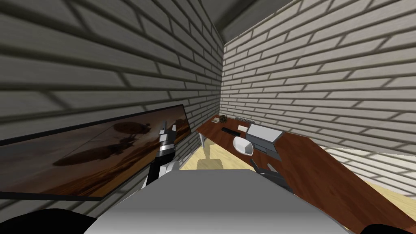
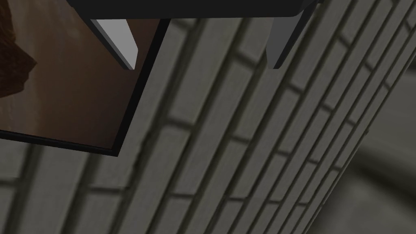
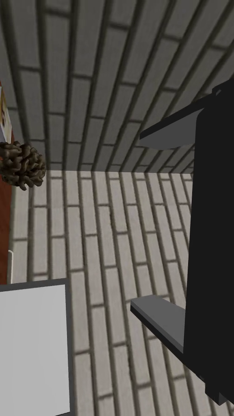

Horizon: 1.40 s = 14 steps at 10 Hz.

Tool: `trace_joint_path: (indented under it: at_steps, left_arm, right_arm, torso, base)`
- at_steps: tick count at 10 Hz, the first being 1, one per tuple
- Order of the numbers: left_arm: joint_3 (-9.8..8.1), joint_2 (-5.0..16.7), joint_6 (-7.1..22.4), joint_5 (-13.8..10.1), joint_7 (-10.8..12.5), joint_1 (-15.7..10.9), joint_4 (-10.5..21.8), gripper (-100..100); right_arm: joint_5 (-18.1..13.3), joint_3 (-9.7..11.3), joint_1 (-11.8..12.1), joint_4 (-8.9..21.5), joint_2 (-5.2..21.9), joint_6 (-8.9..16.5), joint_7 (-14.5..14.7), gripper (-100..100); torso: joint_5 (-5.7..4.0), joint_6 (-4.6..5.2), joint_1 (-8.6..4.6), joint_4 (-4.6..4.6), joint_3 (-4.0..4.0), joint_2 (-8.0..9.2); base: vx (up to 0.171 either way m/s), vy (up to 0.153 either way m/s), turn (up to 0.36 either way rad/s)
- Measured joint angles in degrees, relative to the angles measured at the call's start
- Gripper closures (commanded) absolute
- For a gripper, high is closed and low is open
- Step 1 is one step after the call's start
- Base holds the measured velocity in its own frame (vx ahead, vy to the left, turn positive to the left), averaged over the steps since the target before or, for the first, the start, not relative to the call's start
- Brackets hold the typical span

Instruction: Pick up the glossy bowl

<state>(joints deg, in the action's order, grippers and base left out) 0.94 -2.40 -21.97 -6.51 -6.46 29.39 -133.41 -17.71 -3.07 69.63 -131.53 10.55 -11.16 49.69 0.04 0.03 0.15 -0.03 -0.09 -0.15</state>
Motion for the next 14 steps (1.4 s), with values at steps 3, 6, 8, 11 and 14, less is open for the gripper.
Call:
trace_joint_path:
  at_steps: [3,6,8,11,14]
  left_arm:
    - [0.01,0.0,0.0,0.0,0.0,-0.01,0.0,0]
    - [0.0,0.0,0.0,0.0,0.0,0.0,0.0,0]
    - [-0.01,0.0,0.0,0.0,0.0,0.01,0.0,0]
    - [0.0,0.0,0.0,0.0,0.0,0.0,0.0,0]
    - [-0.01,0.0,0.0,0.0,0.0,0.01,0.0,0]
  right_arm:
    - [0.1,-0.47,3.67,0.82,1.25,2.86,4.79,-100]
    - [0.11,-0.64,6.18,2.1,1.98,5.25,9.43,-100]
    - [0.51,-1.03,7.64,2.31,3.43,7.94,12.2,-100]
    - [1.08,-1.45,10.05,3.58,5.29,11.6,16.4,-100]
    - [1.79,-1.74,12.48,3.54,7.13,15.18,20.13,-100]
  torso:
    - [0.0,-0.04,0.0,0.0,0.01,0.01]
    - [-0.01,0.0,-0.04,-0.01,-0.02,-0.03]
    - [-0.01,0.02,-0.05,0.0,0.0,0.0]
    - [-0.01,-0.02,-0.06,0.0,-0.01,-0.02]
    - [-0.02,0.02,-0.06,0.01,0.0,0.0]
  base:
    - [0.058,0.029,0.191]
    - [0.074,0.024,0.243]
    - [0.07,0.024,0.176]
    - [0.062,0.01,0.183]
    - [0.069,0.01,0.216]
